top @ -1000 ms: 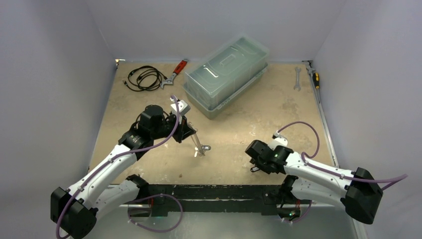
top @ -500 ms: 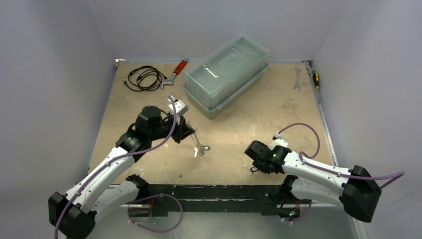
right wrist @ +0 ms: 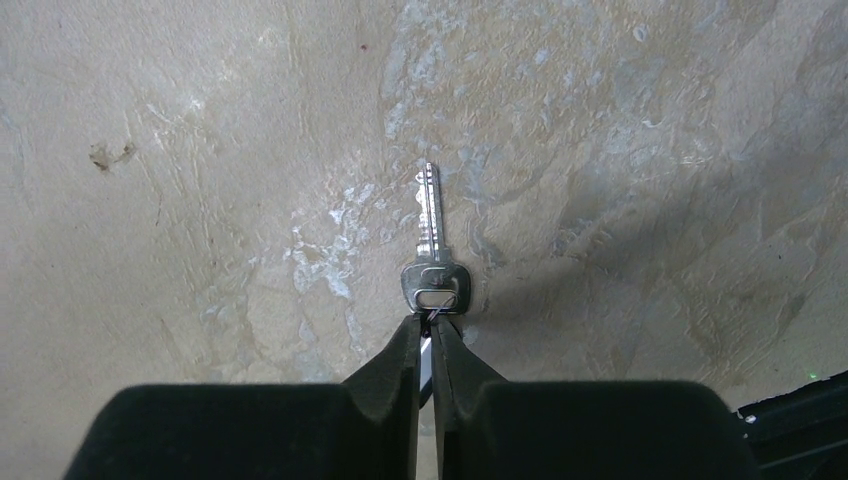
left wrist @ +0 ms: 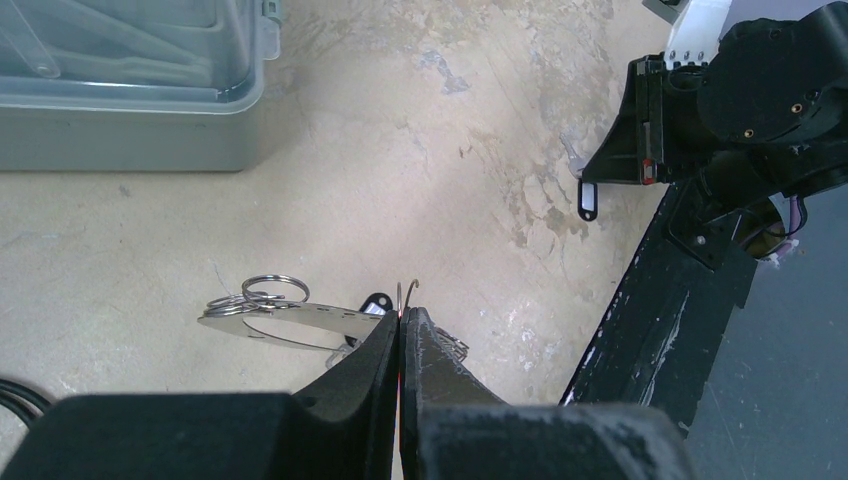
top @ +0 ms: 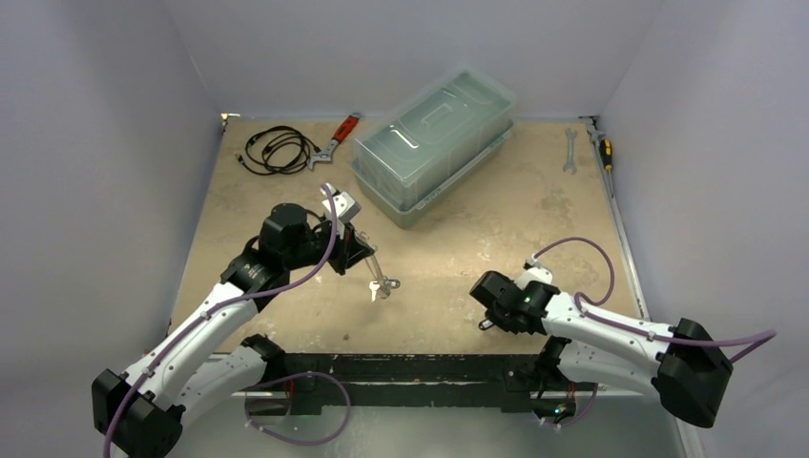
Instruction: Put the keys on the keyring
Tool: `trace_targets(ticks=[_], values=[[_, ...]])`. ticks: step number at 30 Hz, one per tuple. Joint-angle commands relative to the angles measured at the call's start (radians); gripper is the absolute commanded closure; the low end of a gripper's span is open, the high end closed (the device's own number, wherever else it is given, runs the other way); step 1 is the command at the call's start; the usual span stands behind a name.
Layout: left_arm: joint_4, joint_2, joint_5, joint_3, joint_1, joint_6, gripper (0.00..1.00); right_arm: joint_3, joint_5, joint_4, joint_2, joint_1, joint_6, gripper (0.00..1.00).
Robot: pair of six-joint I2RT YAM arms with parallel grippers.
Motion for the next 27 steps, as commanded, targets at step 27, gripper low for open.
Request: trace_targets(ticks=[27], values=[[0.046,-0.018,0.017,-0.011,0.006,0.004,1.0,-0.033,-0.004,0.466,-0.199,-0.001,-0.642,1.0]])
